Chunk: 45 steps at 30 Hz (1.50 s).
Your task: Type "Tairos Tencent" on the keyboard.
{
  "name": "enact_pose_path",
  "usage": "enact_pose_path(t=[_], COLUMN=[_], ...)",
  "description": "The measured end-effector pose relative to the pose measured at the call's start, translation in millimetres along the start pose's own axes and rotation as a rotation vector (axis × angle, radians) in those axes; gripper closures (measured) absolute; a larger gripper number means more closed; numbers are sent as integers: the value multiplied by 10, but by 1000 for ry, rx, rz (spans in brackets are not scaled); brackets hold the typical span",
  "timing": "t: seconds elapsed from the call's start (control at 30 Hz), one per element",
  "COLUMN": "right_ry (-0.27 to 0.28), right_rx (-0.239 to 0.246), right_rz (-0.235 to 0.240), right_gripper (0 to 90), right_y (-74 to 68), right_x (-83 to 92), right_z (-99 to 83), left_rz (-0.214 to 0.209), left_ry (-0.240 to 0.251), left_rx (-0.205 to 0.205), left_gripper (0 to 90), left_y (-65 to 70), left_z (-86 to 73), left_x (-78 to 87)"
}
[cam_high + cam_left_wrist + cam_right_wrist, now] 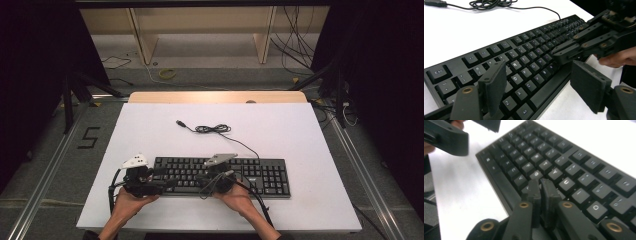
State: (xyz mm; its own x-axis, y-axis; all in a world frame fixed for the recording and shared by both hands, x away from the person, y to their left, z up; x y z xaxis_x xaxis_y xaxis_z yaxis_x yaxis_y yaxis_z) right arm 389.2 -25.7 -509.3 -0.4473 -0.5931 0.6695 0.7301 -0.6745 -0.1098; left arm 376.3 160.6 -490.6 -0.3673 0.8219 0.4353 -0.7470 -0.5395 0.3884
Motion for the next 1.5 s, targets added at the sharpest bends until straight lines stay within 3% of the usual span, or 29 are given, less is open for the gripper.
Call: enact_pose_path(t=[0.1, 0.4, 0.63, 1.5], right_ry=[17, 56, 93, 178], right_rx=[-6, -30, -39, -40], right_rz=[5, 12, 13, 4], right_gripper=[730, 515, 422, 301], right_y=[3, 83, 111, 122], right_x=[43, 222, 335, 542], right_z=[4, -14, -23, -96], left_rz=[1, -1, 0, 9], left_ry=[1, -3, -3, -8], left_rx=[0, -2, -2, 1], left_gripper=[288, 288, 288, 290], left_y=[-1, -3, -3, -14], left_z=[2, 1, 3, 10], left_x=[4, -6, -1, -35])
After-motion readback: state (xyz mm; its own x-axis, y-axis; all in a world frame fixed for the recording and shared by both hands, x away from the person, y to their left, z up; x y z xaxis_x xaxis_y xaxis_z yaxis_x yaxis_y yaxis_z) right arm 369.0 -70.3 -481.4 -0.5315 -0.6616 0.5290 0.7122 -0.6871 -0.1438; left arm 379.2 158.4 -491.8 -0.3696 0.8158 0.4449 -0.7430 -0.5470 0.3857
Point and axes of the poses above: each handheld gripper's, and its own axes: x roughly backward along the jaws, z roughly out of its top, y roughly to its right, the point moved 6 cm from there along -x, roughly forward along the jaws, and after that the axes turned 8 degrees about -z, right-handed, at the moved point
